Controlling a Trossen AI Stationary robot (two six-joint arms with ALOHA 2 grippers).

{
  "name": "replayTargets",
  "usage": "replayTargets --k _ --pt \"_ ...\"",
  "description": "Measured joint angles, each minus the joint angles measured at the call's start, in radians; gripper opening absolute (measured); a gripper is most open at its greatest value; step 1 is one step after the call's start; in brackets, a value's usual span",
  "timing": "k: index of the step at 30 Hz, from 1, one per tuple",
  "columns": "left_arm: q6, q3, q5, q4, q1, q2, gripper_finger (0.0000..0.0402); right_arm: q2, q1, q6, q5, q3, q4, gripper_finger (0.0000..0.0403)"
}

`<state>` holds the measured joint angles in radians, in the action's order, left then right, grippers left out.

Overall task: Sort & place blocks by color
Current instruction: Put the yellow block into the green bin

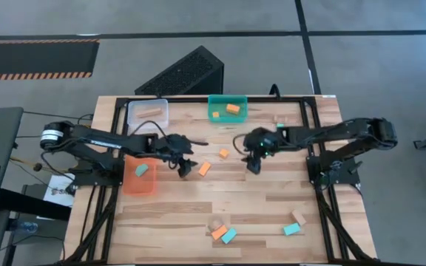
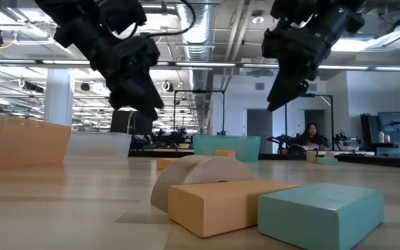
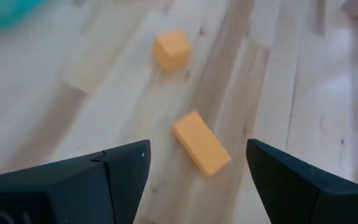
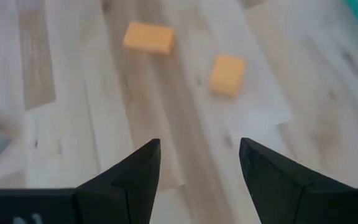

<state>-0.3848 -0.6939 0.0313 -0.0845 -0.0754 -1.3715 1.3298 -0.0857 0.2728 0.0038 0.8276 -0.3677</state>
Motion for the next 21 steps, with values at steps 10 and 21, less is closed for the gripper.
replayTargets --k 10,21 --pt "-0.182 -0.194 0.044 -0.109 0.020 -0.279 0.0248 -0.002 0.149 0.047 0.134 0.000 -0.010 0.0240" --pt "-0.217 -0.327 0.132 -0.191 0.065 -0.416 0.0248 -0.001 0.191 0.052 0.189 0.000 -0.002 0.0240"
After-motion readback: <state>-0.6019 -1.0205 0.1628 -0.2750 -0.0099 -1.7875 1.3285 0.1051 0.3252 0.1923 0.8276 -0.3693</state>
